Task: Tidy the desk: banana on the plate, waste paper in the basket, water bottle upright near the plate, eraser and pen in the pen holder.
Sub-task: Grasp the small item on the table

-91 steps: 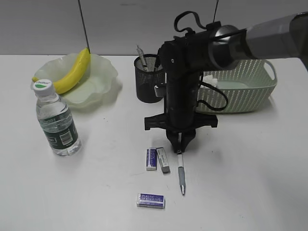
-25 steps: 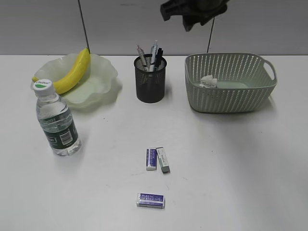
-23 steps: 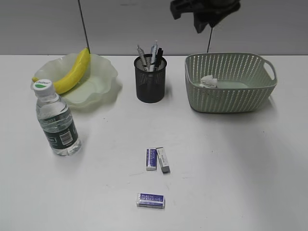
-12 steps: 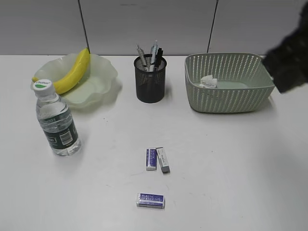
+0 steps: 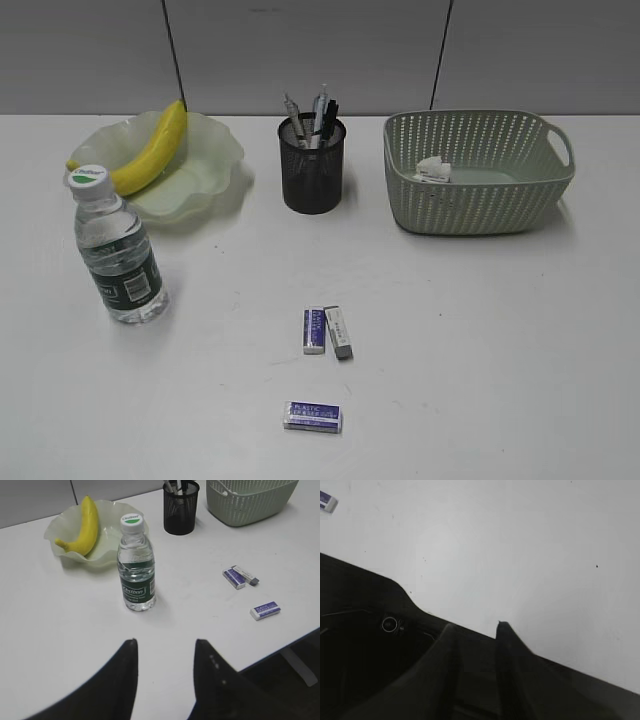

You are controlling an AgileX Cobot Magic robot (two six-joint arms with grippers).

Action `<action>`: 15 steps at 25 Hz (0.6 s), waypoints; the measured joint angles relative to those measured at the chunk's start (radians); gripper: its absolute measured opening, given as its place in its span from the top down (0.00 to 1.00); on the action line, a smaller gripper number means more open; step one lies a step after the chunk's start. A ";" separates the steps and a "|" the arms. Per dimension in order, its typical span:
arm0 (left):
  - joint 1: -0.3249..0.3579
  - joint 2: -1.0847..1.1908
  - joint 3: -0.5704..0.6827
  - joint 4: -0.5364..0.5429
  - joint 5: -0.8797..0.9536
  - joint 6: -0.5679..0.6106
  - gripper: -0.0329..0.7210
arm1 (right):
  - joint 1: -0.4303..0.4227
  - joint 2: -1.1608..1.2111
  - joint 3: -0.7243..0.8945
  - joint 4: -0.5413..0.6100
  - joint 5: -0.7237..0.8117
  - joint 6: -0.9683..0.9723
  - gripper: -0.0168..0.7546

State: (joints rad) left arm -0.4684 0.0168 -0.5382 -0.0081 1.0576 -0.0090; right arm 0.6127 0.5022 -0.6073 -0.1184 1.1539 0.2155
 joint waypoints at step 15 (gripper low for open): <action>0.000 0.519 -0.119 -0.281 -0.218 0.247 0.58 | 0.000 -0.509 0.096 0.016 -0.099 -0.069 0.70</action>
State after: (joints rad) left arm -0.4684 0.5361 -0.6572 -0.2889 0.8398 0.2375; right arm 0.6127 -0.0067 -0.5113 -0.1022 1.0547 0.1462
